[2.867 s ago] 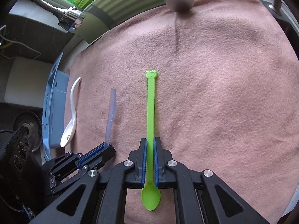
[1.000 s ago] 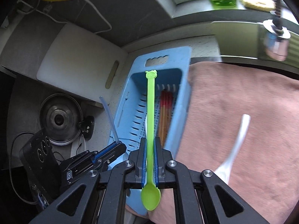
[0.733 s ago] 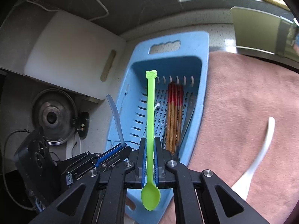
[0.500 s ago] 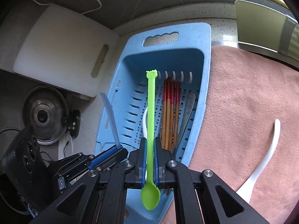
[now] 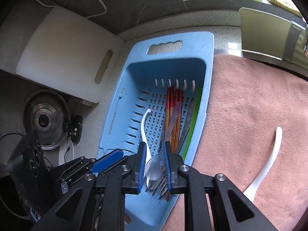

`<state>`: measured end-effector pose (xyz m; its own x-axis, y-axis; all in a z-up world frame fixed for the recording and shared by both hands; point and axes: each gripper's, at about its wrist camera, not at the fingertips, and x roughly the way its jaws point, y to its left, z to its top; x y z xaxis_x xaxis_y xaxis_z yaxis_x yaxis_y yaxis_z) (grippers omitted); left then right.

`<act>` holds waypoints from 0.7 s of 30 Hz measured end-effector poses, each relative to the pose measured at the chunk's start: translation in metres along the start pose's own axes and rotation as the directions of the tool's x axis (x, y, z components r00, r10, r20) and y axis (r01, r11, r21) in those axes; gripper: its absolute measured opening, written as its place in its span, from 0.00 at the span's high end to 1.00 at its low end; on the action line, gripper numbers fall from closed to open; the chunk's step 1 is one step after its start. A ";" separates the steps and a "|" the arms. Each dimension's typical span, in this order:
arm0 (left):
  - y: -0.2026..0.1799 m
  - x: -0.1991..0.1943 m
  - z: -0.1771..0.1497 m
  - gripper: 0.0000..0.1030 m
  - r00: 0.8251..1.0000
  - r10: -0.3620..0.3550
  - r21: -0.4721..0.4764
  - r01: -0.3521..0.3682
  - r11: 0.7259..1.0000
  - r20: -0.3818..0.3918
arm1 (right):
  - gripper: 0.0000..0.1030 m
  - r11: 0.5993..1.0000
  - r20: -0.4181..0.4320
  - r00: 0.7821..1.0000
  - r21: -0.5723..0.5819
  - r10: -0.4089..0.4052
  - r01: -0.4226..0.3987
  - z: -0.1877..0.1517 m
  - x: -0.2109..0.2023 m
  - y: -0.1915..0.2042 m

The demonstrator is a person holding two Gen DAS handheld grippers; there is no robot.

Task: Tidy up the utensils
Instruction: 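Open both grippers and lift them out of the basket, then move the right gripper over the white ceramic spoon handle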

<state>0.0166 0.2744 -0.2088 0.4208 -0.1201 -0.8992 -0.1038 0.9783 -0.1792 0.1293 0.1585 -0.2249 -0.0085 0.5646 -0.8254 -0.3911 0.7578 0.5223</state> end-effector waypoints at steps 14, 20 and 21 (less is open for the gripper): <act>-0.049 -0.025 -0.012 0.82 0.997 0.011 0.044 -0.015 0.999 0.073 | 0.76 0.999 0.094 0.996 -0.036 0.005 -0.002 -0.022 -0.062 -0.025; -0.080 -0.033 -0.021 0.76 0.995 0.007 0.053 -0.013 0.999 0.098 | 0.69 0.999 0.123 0.992 -0.038 0.003 0.001 -0.029 -0.089 -0.052; -0.084 -0.034 -0.022 0.71 0.995 0.008 0.051 -0.013 0.999 0.101 | 0.69 0.999 0.118 0.993 -0.042 -0.004 0.009 -0.028 -0.093 -0.057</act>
<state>-0.0094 0.1926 -0.1720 0.5088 -0.0948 -0.8556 -0.0636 0.9871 -0.1471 0.1263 0.0537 -0.1844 0.1016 0.5958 -0.7966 -0.4296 0.7486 0.5051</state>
